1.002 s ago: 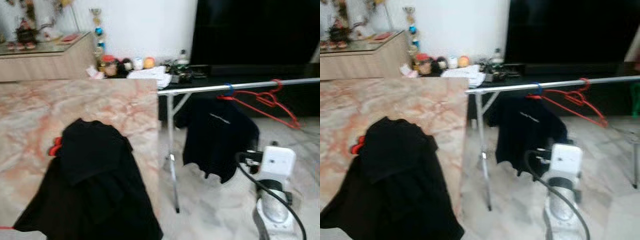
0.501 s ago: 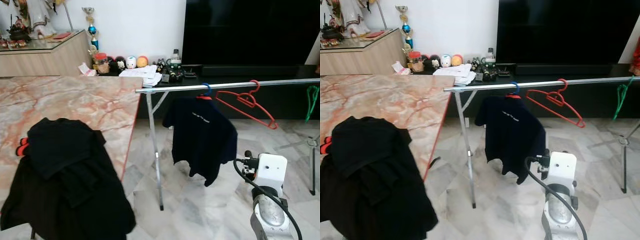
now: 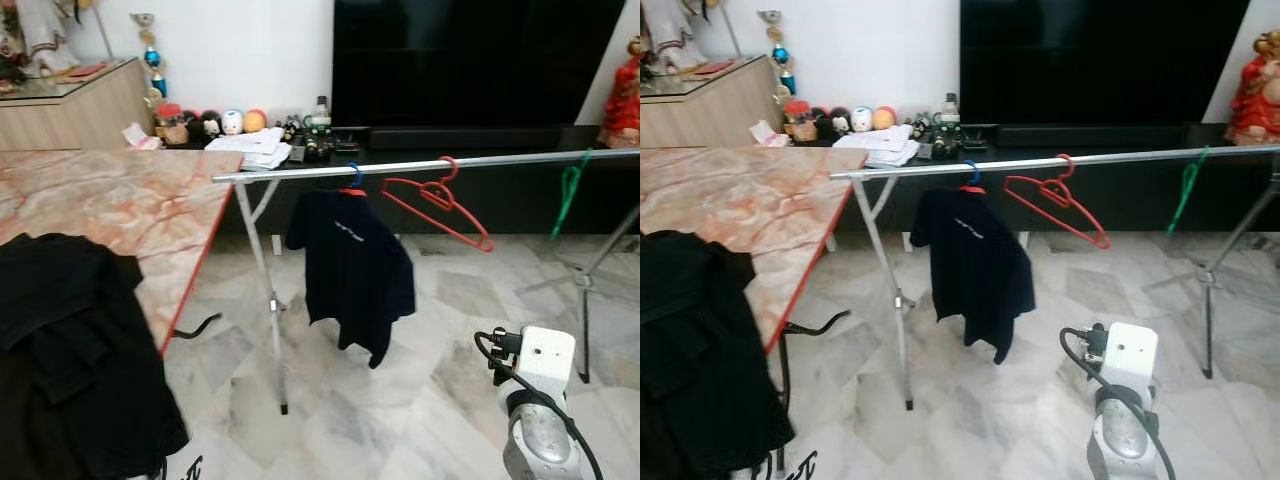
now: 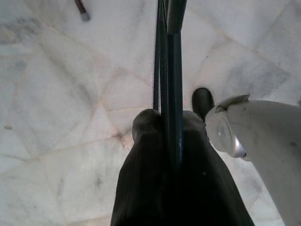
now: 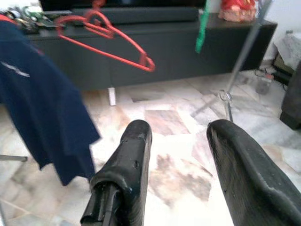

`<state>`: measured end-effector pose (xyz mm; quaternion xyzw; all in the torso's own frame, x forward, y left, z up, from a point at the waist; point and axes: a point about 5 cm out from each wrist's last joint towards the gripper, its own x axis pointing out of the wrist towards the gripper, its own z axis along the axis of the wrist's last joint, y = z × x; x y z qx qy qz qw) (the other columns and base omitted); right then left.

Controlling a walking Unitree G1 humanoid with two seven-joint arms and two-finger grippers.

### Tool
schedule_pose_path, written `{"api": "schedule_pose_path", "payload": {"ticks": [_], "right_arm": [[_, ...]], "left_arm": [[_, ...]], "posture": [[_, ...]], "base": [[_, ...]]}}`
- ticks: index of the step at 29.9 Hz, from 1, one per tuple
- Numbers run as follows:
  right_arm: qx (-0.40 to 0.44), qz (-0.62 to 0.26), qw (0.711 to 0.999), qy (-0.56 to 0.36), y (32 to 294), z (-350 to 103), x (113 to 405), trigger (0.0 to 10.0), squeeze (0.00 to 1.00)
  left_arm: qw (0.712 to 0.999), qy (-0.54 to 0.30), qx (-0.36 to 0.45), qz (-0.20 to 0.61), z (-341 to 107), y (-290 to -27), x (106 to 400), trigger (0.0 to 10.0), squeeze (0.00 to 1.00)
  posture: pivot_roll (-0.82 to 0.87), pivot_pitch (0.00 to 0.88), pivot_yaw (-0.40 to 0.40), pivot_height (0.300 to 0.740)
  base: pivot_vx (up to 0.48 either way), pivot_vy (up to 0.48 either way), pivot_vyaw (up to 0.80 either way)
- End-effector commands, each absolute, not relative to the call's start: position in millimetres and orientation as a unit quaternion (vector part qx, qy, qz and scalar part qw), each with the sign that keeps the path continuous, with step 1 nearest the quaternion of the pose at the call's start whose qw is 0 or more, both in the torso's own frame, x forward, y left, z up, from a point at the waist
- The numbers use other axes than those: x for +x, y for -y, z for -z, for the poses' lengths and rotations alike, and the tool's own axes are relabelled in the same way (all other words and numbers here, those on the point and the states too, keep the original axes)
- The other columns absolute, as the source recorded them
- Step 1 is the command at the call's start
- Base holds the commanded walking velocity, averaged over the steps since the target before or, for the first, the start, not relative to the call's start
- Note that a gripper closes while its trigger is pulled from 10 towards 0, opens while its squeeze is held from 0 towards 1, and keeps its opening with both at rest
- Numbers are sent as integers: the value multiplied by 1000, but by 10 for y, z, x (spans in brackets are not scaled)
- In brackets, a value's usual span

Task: Hang hanger

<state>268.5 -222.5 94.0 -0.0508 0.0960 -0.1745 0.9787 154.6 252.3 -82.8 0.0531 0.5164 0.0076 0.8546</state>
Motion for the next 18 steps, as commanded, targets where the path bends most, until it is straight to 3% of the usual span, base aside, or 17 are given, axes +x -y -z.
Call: {"api": "schedule_pose_path", "payload": {"ticks": [1,12,18], "right_arm": [[-40,190,974,-116,2295,-857,2655,10000,0],[-39,190,973,-124,2302,-808,2677,10000,0],[-50,182,975,-119,2311,-832,2713,10000,0]], "left_arm": [[851,-523,55,-1,843,-2507,1523,10000,0],[852,-519,62,0,832,-2513,1544,10000,0],[861,-503,79,4,811,-2515,1583,10000,0]], "posture": [[-39,0,85,740],[-38,0,83,740],[-46,0,81,740]], "base": [[0,-382,0],[0,-382,0],[0,0,0]]}}
